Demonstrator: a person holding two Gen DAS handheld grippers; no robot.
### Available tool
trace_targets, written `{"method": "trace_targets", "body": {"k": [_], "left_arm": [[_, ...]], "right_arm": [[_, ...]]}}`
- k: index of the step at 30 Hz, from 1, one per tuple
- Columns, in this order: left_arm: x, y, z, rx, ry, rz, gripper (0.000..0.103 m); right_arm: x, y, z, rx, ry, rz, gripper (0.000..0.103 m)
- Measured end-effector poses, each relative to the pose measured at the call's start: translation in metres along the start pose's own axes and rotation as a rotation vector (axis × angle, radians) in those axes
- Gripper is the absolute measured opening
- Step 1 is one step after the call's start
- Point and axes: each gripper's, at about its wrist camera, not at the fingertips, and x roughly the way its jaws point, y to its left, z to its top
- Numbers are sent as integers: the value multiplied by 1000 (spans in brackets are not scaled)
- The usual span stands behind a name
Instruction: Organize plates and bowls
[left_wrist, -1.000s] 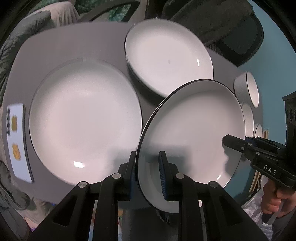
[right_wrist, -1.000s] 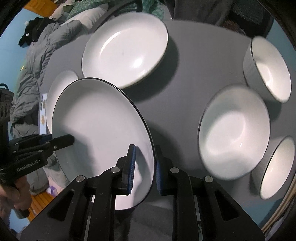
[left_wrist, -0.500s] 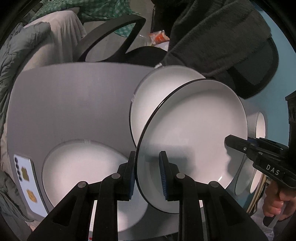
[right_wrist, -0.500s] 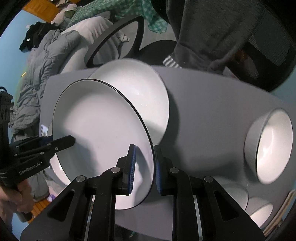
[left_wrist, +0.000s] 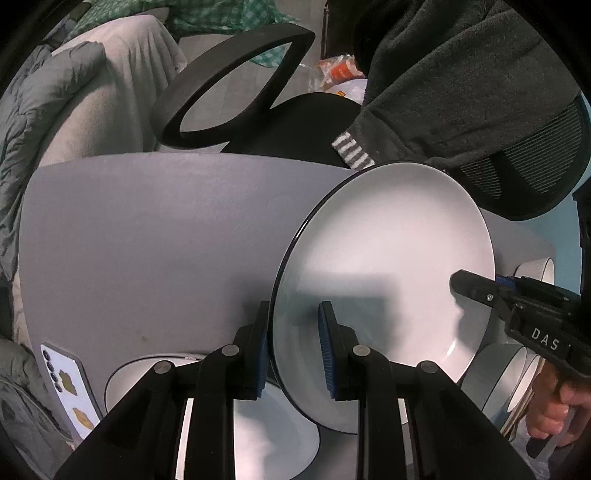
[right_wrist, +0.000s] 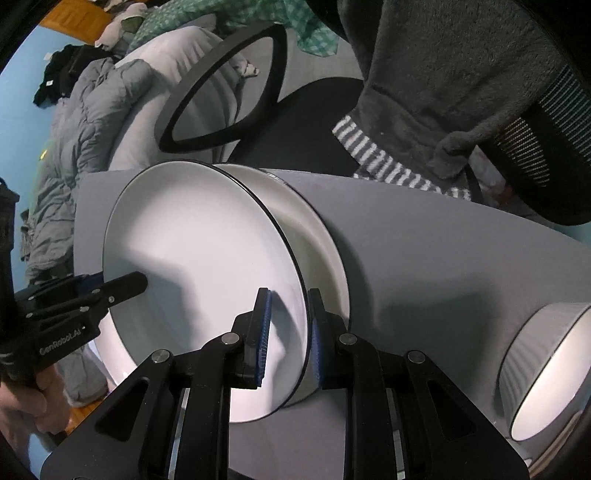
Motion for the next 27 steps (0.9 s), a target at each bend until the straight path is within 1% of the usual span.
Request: {"method": "trace_targets", "body": {"k": [5,10,13,15,18,20,23,25,27], "left_arm": [[5,-5,2,4,25,-1,25],[6,-7,3,29,26,1,26],[9,-8,3,31,30,25,34],[10,-8,2,35,23,38,37],[11,-5,-2,21,26,38,37],[12,-2,-5,10,33,34,37],[12,-1,-9,5,36,31,37],[10,1,-13,-3,32,23,37],[10,2,-15,-14,29,19,38]], "right_arm": [[1,-7,6,17,15,-3,20],[1,-8,8,28,32,-10,21],[1,-6,8,43,52,-25,23],[0,-6,8,56,63,-37,24],[-1,-6,7,65,71,-44,25],[-2,-6,6,70,79,-34,32],[-2,-5,5,71,91,-26,38],[-3,-6,3,82,102,-18,41],[-5,-7,1,91,102,-8,41]]}}
